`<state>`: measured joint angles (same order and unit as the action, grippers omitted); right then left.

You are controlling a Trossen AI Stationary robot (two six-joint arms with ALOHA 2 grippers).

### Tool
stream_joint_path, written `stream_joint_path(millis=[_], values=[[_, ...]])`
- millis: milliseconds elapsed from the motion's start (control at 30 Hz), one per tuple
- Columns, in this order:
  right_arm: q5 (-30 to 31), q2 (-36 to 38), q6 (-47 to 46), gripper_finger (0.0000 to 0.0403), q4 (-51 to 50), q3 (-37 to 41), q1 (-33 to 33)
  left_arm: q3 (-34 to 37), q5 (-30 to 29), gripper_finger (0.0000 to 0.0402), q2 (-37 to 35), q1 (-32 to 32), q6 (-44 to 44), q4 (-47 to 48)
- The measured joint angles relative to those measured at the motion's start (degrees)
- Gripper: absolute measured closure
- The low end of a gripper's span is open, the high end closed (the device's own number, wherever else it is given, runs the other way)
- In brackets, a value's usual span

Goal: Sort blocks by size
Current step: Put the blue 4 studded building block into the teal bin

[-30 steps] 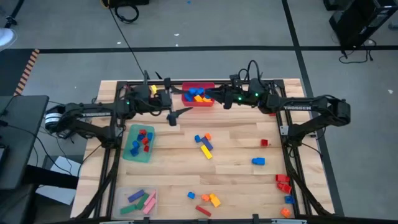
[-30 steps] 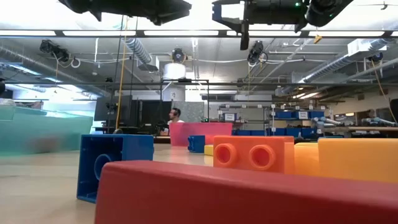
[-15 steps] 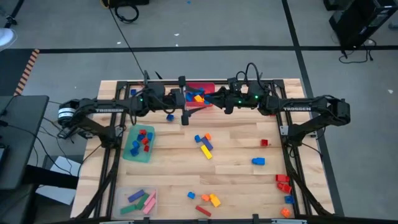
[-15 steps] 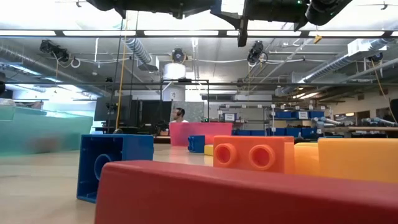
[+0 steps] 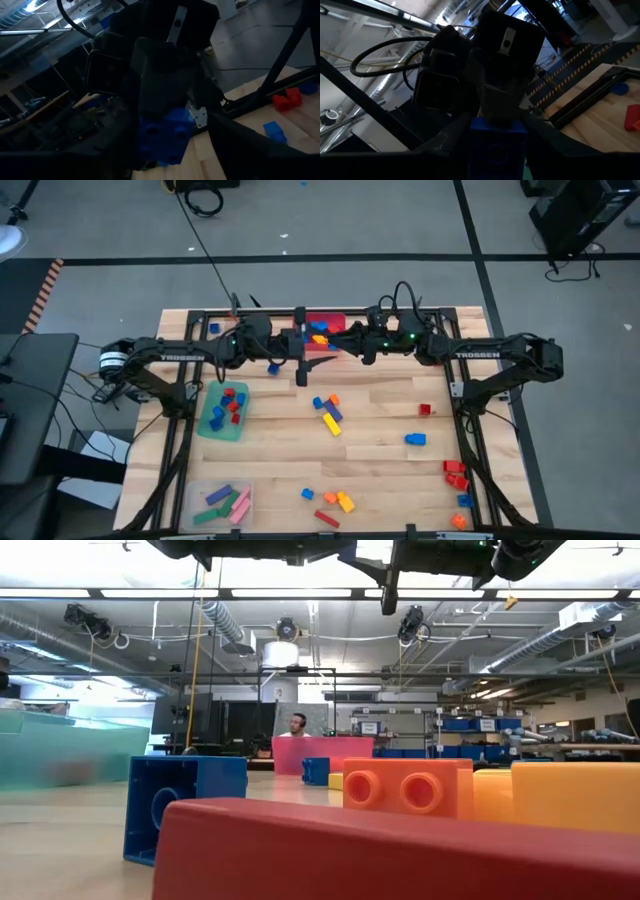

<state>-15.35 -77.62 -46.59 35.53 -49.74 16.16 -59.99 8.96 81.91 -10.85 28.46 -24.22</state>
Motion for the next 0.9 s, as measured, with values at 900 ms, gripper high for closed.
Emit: stream_joint_path(millis=[900], values=[[0.43,0.07,-0.81,0.0157,-0.01,-0.02,1.69,0.02,0.53,0.024,0.0,0.0,-0.63,0.84]])
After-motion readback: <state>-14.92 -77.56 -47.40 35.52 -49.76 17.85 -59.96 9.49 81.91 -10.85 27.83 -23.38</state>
